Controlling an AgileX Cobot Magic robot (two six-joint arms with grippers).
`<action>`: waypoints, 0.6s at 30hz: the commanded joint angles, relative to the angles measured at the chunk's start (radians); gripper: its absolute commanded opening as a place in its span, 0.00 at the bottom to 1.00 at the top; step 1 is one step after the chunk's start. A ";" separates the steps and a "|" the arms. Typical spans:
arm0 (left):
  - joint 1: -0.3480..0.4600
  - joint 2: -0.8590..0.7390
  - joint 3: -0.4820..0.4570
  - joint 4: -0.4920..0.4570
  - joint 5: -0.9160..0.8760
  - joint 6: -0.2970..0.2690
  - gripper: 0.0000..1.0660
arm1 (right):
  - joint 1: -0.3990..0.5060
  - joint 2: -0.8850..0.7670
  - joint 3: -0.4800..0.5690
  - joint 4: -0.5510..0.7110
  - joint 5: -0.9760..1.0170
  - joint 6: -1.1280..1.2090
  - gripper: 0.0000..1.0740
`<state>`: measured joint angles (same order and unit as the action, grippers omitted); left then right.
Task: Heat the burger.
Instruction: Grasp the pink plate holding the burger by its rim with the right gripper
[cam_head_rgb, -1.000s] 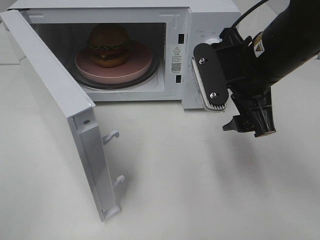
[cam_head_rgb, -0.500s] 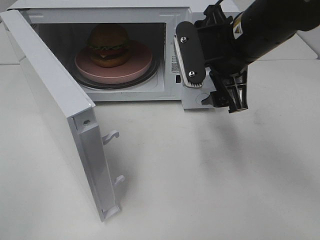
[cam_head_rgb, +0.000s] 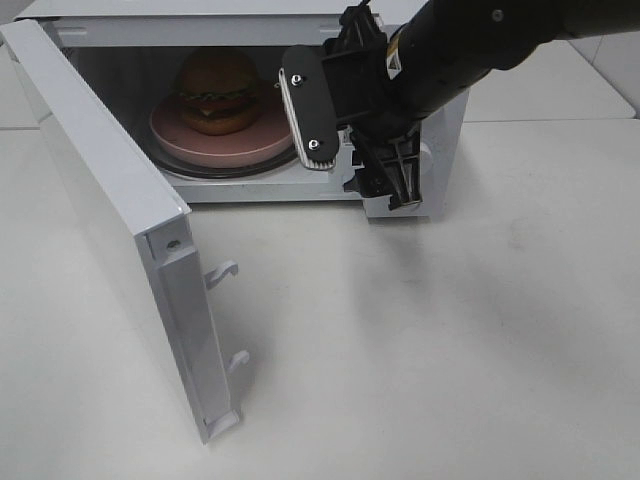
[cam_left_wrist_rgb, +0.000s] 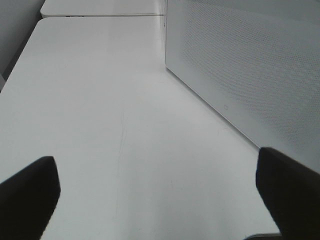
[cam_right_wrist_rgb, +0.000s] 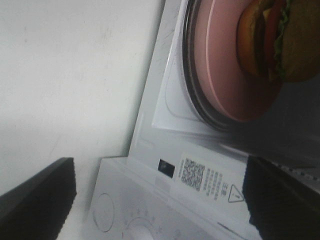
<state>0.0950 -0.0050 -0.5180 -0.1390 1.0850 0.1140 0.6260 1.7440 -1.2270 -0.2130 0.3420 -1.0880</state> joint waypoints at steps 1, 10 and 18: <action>0.001 -0.006 0.000 -0.003 -0.015 -0.005 0.95 | 0.017 0.015 -0.024 -0.014 -0.027 0.010 0.82; 0.001 -0.006 0.000 -0.003 -0.015 -0.005 0.95 | 0.041 0.112 -0.112 -0.018 -0.056 0.013 0.81; 0.001 -0.006 0.000 -0.003 -0.015 -0.005 0.95 | 0.052 0.225 -0.199 -0.018 -0.062 0.013 0.79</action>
<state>0.0950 -0.0050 -0.5180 -0.1390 1.0850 0.1140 0.6750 1.9620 -1.4150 -0.2240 0.2850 -1.0850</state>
